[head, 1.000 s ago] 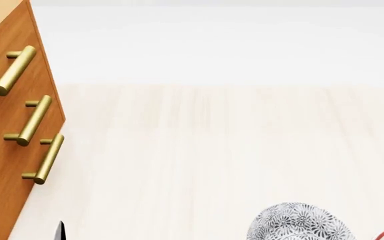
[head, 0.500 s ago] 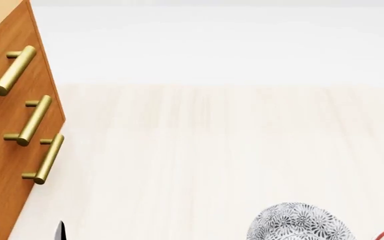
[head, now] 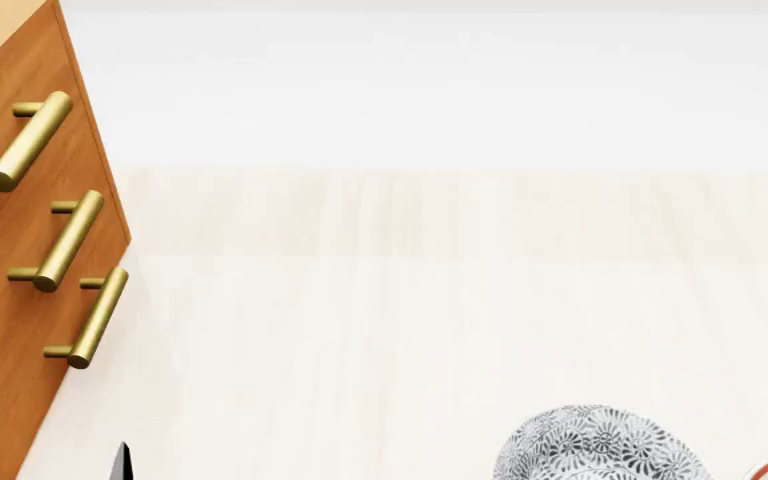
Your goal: Put the bowl on top of the cabinet.
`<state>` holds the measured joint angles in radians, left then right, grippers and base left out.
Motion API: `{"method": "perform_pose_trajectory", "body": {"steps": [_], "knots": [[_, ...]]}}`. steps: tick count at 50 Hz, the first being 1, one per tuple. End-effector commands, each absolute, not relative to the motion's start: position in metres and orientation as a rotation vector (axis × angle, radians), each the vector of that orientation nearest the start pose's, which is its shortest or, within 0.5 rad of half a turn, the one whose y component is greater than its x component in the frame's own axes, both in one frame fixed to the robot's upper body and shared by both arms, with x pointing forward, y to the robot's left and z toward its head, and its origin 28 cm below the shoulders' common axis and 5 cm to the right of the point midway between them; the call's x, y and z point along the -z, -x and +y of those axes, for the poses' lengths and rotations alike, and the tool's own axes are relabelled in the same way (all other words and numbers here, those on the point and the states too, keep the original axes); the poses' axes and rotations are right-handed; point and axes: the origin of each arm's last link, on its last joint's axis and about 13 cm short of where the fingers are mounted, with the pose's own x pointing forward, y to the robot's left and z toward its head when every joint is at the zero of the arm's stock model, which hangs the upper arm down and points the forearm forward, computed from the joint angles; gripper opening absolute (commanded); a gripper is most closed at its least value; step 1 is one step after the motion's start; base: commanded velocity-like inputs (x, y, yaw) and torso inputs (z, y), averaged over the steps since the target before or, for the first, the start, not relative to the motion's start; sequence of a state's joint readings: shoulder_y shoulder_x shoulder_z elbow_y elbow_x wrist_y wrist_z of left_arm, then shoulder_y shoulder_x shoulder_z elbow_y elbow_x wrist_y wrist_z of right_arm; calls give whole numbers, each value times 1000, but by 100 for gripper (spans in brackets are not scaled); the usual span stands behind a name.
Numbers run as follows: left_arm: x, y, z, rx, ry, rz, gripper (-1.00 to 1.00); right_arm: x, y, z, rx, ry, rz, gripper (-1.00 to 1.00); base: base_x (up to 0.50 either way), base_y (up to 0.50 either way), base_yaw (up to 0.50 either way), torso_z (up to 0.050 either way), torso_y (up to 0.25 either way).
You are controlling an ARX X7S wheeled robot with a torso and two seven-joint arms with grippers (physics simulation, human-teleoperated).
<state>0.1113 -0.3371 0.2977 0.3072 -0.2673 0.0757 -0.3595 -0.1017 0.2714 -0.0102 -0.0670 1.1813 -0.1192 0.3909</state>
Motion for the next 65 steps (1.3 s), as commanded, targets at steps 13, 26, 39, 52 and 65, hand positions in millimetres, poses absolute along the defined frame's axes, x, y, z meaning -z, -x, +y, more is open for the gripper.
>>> {"method": "perform_pose_trajectory", "body": {"steps": [13, 26, 39, 52, 65], "knots": [[-52, -177, 208, 14, 41, -162, 100, -21, -196, -147, 414, -917, 150, 100, 0, 0, 0, 0, 0], [-52, -177, 208, 14, 41, -161, 100, -18, -198, -146, 412, -919, 164, 100, 0, 0, 0, 0, 0], [-52, -177, 208, 13, 42, -163, 100, -18, -198, -146, 412, -917, 167, -100, 0, 0, 0, 0, 0], [-52, -177, 207, 13, 43, -162, 100, -19, -198, -145, 418, -895, 163, -100, 0, 0, 0, 0, 1], [-50, -178, 206, 22, 40, -152, 100, -44, -185, -138, 409, -641, -68, -100, 0, 0, 0, 0, 0]]}}
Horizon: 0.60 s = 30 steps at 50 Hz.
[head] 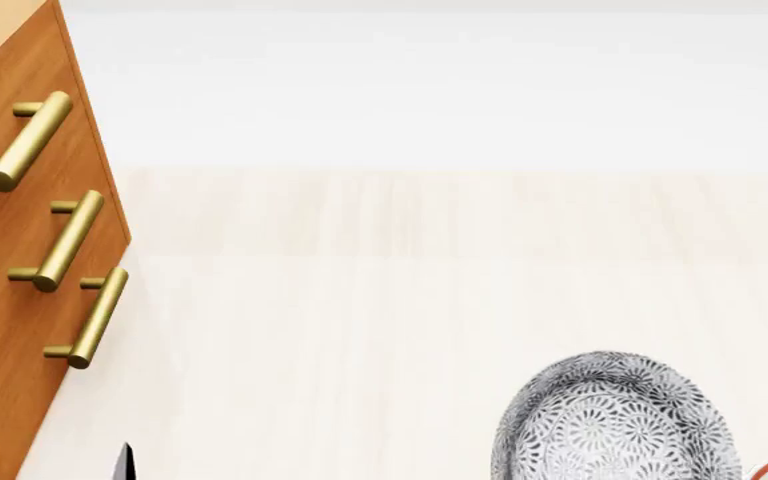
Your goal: Put the bowl on top of the cabinet.
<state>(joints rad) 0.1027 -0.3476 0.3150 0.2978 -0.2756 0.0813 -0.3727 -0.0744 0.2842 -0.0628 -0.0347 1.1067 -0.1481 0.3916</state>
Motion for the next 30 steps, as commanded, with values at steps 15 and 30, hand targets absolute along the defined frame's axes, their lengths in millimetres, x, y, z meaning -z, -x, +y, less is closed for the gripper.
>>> {"method": "perform_pose_trajectory", "body": {"steps": [15, 30], "knots": [[-47, -179, 204, 31, 35, -145, 100, -72, -168, -140, 516, -451, -238, -100, 0, 0, 0, 0, 1], [-46, -179, 203, 34, 34, -139, 100, -87, -181, -137, 500, -215, -135, -100, 0, 0, 0, 0, 0]]}}
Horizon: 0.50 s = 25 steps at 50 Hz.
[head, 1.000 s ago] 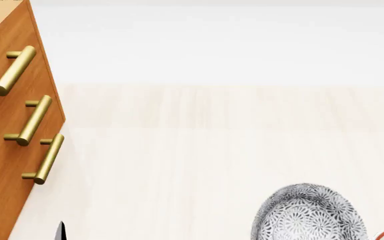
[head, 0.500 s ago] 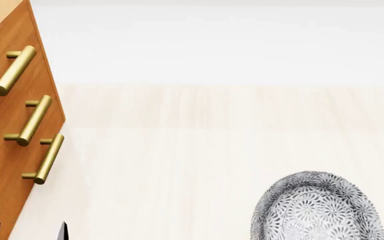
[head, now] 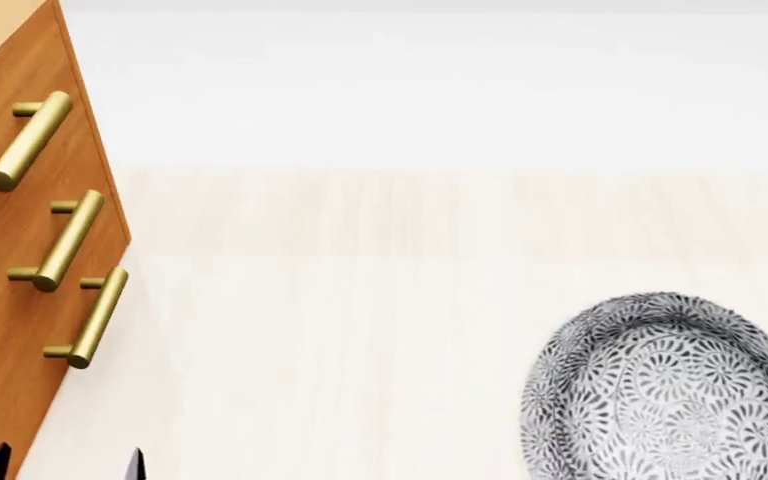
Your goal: Put the bowl on top of the cabinet.
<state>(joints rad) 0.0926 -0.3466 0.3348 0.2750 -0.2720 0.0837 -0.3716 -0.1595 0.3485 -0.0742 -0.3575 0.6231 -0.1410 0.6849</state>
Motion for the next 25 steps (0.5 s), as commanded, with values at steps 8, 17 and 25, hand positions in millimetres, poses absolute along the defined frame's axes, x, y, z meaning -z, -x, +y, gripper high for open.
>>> {"method": "perform_pose_trajectory", "body": {"steps": [8, 17, 25], "knots": [[-45, -180, 203, 36, 33, -134, 100, -104, -187, -138, 523, -29, -108, -100, 0, 0, 0, 0, 0], [-44, -180, 203, 34, 32, -131, 100, -119, -189, -140, 518, 43, -102, -100, 0, 0, 0, 0, 1], [-45, -180, 203, 34, 31, -132, 100, -136, -194, -143, 532, 90, -135, -100, 0, 0, 0, 0, 0]]}}
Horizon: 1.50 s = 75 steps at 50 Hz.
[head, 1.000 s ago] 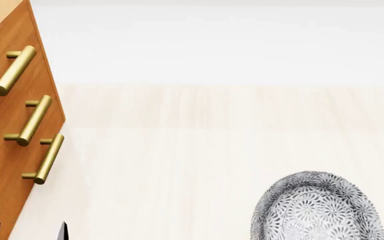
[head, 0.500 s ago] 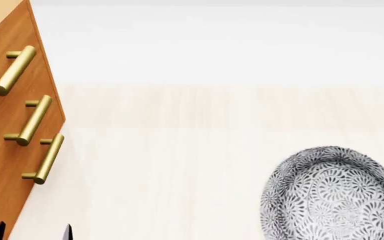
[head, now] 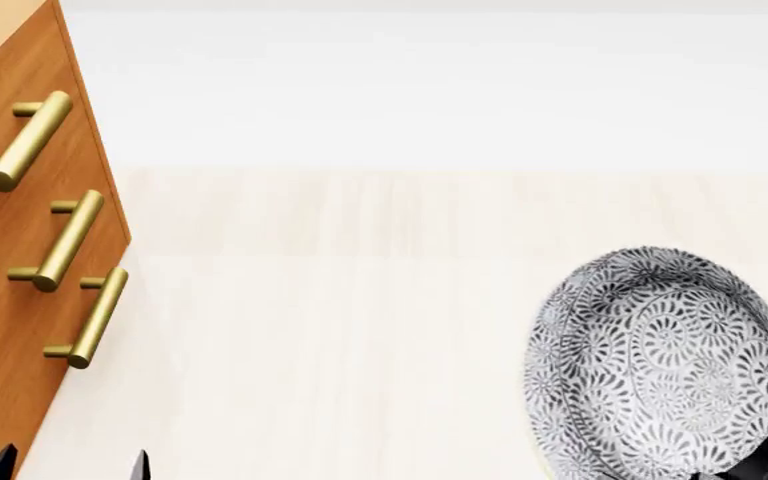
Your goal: Put the bowl on top of the cabinet.
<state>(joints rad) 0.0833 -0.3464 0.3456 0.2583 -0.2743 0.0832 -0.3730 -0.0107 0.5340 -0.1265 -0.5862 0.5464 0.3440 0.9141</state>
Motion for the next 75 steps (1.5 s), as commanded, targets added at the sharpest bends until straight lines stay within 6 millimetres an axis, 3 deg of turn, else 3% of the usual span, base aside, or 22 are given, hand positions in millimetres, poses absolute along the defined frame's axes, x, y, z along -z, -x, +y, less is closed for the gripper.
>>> {"method": "perform_pose_trajectory", "body": {"steps": [1, 21, 51, 61, 75], "knots": [[-44, -181, 203, 34, 30, -130, 100, -137, -196, -143, 527, 95, -136, -100, 0, 0, 0, 0, 0], [-45, -182, 200, 74, 12, -95, 100, -157, -270, -146, 394, 178, -125, -100, 0, 0, 0, 0, 1], [-46, -185, 203, 72, 13, -93, 100, -195, -315, -169, 147, 181, -247, -100, 0, 0, 0, 0, 0], [-64, -189, 203, 70, -15, -146, 100, -200, -324, -162, -15, 190, -305, -100, 0, 0, 0, 0, 1], [-105, -192, 196, 139, -68, -246, 100, -205, -332, -156, -10, 242, -297, -100, 0, 0, 0, 0, 1]]}}
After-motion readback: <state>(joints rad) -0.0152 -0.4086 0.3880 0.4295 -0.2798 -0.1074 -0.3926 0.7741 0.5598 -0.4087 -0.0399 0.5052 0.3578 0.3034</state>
